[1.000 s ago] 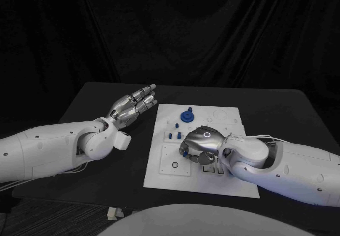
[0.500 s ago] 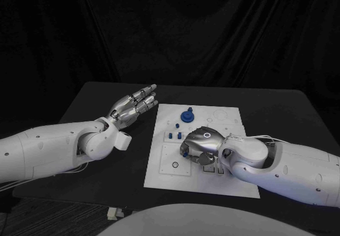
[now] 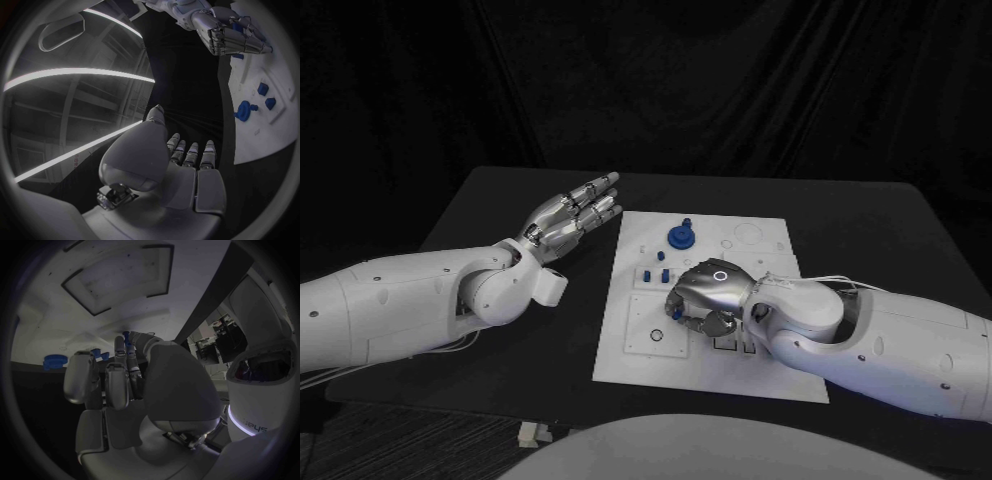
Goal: Assemble the parts on the task board
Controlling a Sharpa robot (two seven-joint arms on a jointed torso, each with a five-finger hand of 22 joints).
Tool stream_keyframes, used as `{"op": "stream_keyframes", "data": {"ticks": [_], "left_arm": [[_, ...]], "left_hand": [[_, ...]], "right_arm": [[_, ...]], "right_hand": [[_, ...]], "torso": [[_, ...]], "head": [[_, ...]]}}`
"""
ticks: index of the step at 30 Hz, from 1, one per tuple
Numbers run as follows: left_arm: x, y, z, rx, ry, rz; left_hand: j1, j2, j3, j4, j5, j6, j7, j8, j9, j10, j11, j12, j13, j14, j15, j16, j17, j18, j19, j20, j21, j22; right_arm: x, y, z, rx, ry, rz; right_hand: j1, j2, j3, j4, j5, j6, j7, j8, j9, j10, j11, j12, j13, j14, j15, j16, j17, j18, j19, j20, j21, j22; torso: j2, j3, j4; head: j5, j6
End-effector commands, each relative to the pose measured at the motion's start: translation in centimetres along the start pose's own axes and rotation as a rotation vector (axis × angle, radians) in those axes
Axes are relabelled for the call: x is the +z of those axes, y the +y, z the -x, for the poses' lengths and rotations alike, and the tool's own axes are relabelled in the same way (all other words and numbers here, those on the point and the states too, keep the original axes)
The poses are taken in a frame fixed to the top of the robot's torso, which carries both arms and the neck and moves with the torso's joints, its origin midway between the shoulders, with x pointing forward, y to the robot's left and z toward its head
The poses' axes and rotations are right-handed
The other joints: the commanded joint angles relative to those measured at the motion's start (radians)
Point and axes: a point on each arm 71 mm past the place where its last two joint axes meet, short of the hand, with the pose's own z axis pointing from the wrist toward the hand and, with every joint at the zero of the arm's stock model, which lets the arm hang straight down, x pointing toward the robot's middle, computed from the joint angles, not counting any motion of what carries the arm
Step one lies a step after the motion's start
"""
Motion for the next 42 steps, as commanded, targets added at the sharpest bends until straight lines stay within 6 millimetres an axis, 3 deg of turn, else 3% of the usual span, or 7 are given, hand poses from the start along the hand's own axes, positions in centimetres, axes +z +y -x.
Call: {"op": "stream_keyframes", "data": {"ticks": [1,10,27,35,42], "left_arm": [[0.04,-0.12,-0.2,-0.012,0.013,-0.023],[0.03,-0.07,-0.2,-0.013,0.014,-0.018],[0.04,0.03,-0.26,-0.018,0.02,-0.007],[0.04,0.12,-0.28,-0.02,0.022,-0.002],[-0.02,0.26,-0.29,-0.022,0.023,0.003]], "left_hand": [[0.012,0.001,-0.001,-0.006,0.006,0.01,0.001,0.007,0.001,0.0,0.009,0.002,0.001,0.001,0.01,-0.004,-0.002,-0.005,0.0,0.009,0.001,0.001],[0.014,0.003,0.0,-0.007,0.009,0.011,0.001,0.007,0.001,0.0,0.009,0.002,0.001,0.001,0.013,-0.004,-0.002,-0.006,0.001,0.012,0.001,0.002],[0.019,0.006,0.002,-0.01,0.015,0.013,0.003,0.007,0.001,0.0,0.012,0.003,0.001,0.001,0.019,-0.004,-0.002,-0.006,0.002,0.019,0.002,0.005],[0.021,0.008,0.003,-0.012,0.017,0.017,0.005,0.008,0.002,0.0,0.014,0.004,0.001,0.002,0.022,-0.003,-0.001,-0.006,0.002,0.022,0.002,0.005],[0.022,0.009,0.004,-0.013,0.019,0.018,0.006,0.008,0.002,0.0,0.014,0.004,0.001,0.002,0.024,-0.002,-0.001,-0.005,0.002,0.024,0.002,0.006]], "right_arm": [[0.07,0.1,-0.12,-0.005,0.005,-0.001],[0.22,0.2,-0.1,-0.005,0.003,0.002],[0.36,0.13,-0.23,-0.007,0.023,-0.014],[0.37,0.09,-0.22,-0.007,0.018,-0.014],[0.37,-0.01,-0.22,-0.007,0.014,-0.018]], "right_hand": [[-0.009,0.0,-0.002,-0.005,-0.005,-0.006,-0.001,-0.004,-0.001,0.0,0.007,-0.002,-0.001,0.066,0.009,-0.006,0.146,0.007,-0.004,0.003,-0.005,0.171],[-0.008,0.002,0.0,-0.008,-0.005,-0.006,-0.001,-0.004,0.0,0.0,0.006,-0.002,0.0,0.065,0.01,-0.009,0.143,0.008,-0.005,0.003,-0.009,0.17],[-0.022,0.004,-0.006,-0.013,-0.029,-0.019,-0.027,-0.009,0.004,-0.028,0.015,-0.002,0.0,0.056,0.015,-0.024,0.129,0.014,-0.022,0.009,-0.042,0.161],[-0.024,0.016,-0.013,-0.025,-0.014,0.041,-0.032,0.026,0.025,-0.028,0.011,0.015,0.009,0.056,0.013,-0.023,0.129,0.015,-0.024,0.009,-0.043,0.161],[-0.024,0.017,-0.015,-0.029,-0.009,0.043,-0.032,0.028,0.029,-0.028,0.01,0.018,0.01,0.055,0.013,-0.024,0.129,0.015,-0.024,0.008,-0.043,0.162]], "torso": [[0.0,-0.0003,0.0001],[0.0,-0.0003,-0.0001],[0.0,-0.0001,-0.0003],[0.0,-0.0002,-0.0001],[0.0,-0.0001,0.0001]], "head": [[-0.001,0.0],[-0.001,0.0],[0.001,0.0],[0.001,0.0],[0.002,0.0]]}}
